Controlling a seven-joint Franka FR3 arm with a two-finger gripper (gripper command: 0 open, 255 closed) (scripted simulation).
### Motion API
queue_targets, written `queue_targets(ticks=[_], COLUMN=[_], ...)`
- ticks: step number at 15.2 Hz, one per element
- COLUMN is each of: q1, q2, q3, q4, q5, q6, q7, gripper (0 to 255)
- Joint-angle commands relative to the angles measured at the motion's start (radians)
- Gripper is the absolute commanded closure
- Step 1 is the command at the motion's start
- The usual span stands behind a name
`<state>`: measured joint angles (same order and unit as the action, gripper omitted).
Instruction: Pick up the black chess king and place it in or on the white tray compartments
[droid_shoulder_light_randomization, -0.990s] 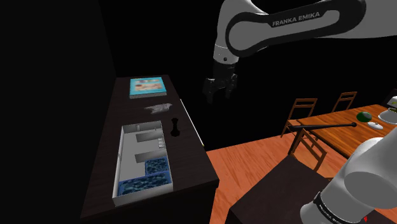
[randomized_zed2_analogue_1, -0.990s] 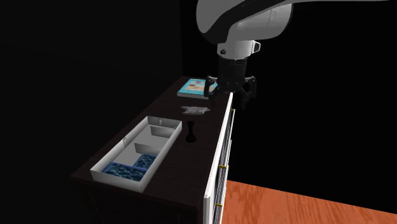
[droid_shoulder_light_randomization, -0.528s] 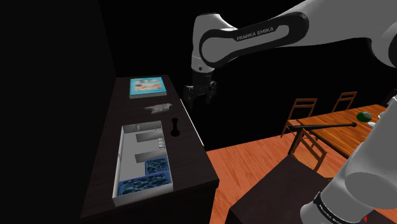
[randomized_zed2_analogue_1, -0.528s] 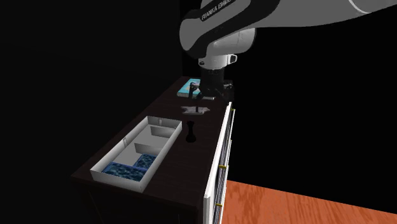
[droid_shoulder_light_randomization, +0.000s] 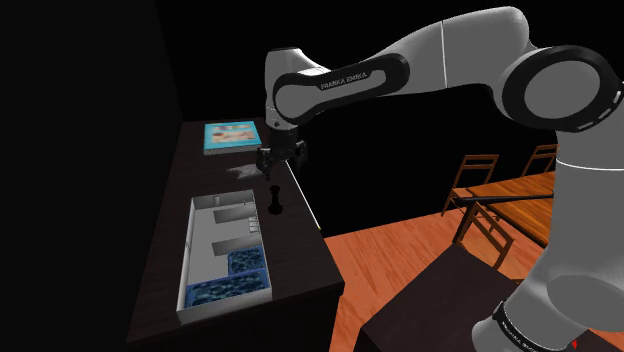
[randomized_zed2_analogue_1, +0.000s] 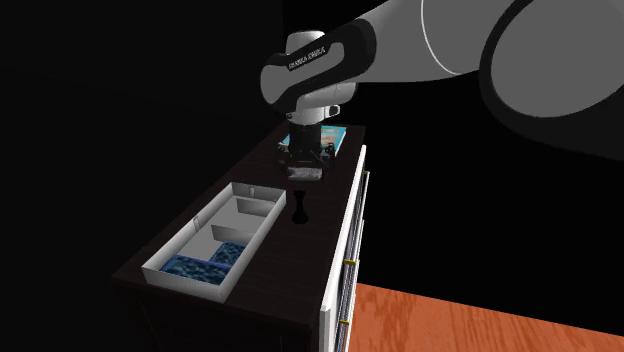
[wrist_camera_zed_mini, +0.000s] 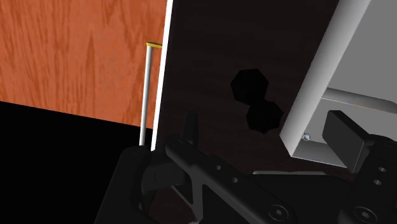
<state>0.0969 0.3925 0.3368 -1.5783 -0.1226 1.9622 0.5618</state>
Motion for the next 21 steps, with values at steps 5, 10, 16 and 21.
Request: queue_targets(ticks=[5, 10, 16, 21], q1=[0.028, 0.029, 0.029, 0.029], q2=[0.107, 0.127, 0.127, 0.128], q3=[-0.009, -0.013, -0.013, -0.013], q4=[0.083, 0.051, 0.051, 0.051], q5=[-0.027, -0.035, -0.035, -0.035], q6=[0.015, 0.067, 0.066, 0.066], q7=[0.024, 0.029, 0.029, 0.029], gripper=[0, 0, 0, 255])
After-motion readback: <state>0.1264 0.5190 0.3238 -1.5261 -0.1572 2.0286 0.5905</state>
